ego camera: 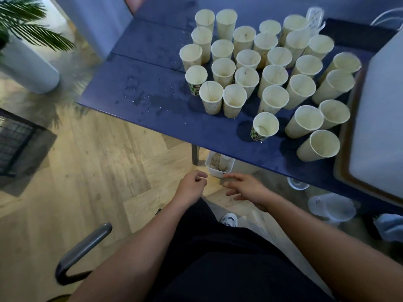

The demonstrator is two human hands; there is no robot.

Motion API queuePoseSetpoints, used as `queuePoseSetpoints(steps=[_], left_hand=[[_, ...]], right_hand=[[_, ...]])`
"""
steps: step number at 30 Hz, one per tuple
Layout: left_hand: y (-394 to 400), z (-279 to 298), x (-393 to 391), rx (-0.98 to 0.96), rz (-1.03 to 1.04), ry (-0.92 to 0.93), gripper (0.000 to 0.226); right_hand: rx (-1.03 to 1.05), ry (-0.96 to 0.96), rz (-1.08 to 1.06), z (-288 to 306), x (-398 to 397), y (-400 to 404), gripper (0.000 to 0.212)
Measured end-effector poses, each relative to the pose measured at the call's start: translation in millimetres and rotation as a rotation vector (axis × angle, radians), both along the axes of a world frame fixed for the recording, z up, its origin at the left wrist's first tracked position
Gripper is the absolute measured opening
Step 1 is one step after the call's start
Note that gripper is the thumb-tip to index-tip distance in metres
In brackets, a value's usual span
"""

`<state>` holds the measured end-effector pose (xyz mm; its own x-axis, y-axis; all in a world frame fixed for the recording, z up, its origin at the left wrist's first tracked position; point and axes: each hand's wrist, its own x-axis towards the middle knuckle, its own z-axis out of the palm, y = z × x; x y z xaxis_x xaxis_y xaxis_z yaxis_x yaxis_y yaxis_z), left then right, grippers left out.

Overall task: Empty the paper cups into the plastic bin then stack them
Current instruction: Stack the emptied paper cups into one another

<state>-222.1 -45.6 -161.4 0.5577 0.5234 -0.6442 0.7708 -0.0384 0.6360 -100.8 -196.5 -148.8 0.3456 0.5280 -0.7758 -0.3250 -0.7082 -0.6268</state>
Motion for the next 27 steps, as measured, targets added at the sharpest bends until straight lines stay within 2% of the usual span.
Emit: queuePoseSetpoints(steps=[7, 10, 18, 27], left_hand=[[0.0, 38.9, 8.8, 0.048, 0.004, -0.137, 0.016], [1.4, 51.3, 11.3, 0.064, -0.008, -0.197, 0.015], [35.0, 59.8, 27.1, 0.062, -0.002, -0.271, 0.019], [117.1, 69.2, 71.1, 0.113, -0.08, -0.324, 0.024]], right_hand=[[0.147, -0.023, -0.18, 33.3, 12.1, 8.1, 0.021], [0.185, -0.083, -0.189, 49.2, 15.9, 12.7, 0.018], [0.259, -0.421, -0.031, 87.7, 41.0, 52.5, 0.018], [0.088, -0.924, 0.176, 112.9, 79.6, 135.3, 0.028]])
